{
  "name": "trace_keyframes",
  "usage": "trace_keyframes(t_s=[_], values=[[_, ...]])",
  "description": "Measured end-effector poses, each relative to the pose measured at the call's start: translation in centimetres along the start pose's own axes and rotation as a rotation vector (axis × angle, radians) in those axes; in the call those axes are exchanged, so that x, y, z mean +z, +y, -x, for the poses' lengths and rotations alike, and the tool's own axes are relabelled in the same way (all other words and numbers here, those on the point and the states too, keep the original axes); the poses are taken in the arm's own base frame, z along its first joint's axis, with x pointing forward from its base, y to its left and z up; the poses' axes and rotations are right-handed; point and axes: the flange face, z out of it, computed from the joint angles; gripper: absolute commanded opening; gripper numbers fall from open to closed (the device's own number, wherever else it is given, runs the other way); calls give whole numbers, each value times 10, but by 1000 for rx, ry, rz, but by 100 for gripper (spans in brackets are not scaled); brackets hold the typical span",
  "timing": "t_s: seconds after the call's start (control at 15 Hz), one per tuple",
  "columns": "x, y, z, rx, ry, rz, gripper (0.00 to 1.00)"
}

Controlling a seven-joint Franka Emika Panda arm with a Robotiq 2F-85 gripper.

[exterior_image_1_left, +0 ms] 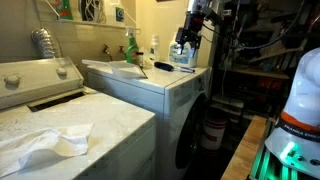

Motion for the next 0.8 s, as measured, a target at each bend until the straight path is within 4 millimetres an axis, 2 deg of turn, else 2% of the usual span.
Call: trace_keyframes(t_s=[0.6, 0.8], values=[[-1, -2, 0, -26, 3, 7, 100], [-9, -27, -2, -174, 26, 67, 100]])
